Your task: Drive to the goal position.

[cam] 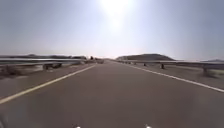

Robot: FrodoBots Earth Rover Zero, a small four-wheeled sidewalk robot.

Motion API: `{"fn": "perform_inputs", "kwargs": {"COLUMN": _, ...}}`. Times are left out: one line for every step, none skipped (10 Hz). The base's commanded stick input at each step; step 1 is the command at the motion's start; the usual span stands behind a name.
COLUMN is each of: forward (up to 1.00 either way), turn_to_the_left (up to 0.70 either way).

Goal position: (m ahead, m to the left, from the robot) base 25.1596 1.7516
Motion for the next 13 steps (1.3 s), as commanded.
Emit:
{"fn": "perform_inputs", "kwargs": {"forward": 0.70, "turn_to_the_left": 0.00}}
{"fn": "perform_inputs", "kwargs": {"forward": 0.70, "turn_to_the_left": 0.00}}
{"fn": "perform_inputs", "kwargs": {"forward": 0.70, "turn_to_the_left": 0.00}}
{"fn": "perform_inputs", "kwargs": {"forward": 0.70, "turn_to_the_left": 0.00}}
{"fn": "perform_inputs", "kwargs": {"forward": 0.70, "turn_to_the_left": 0.00}}
{"fn": "perform_inputs", "kwargs": {"forward": 0.70, "turn_to_the_left": 0.00}}
{"fn": "perform_inputs", "kwargs": {"forward": 0.70, "turn_to_the_left": 0.00}}
{"fn": "perform_inputs", "kwargs": {"forward": 0.70, "turn_to_the_left": 0.00}}
{"fn": "perform_inputs", "kwargs": {"forward": 0.70, "turn_to_the_left": 0.00}}
{"fn": "perform_inputs", "kwargs": {"forward": 0.70, "turn_to_the_left": 0.00}}
{"fn": "perform_inputs", "kwargs": {"forward": 0.70, "turn_to_the_left": 0.00}}
{"fn": "perform_inputs", "kwargs": {"forward": 0.70, "turn_to_the_left": 0.00}}
{"fn": "perform_inputs", "kwargs": {"forward": 0.70, "turn_to_the_left": 0.00}}
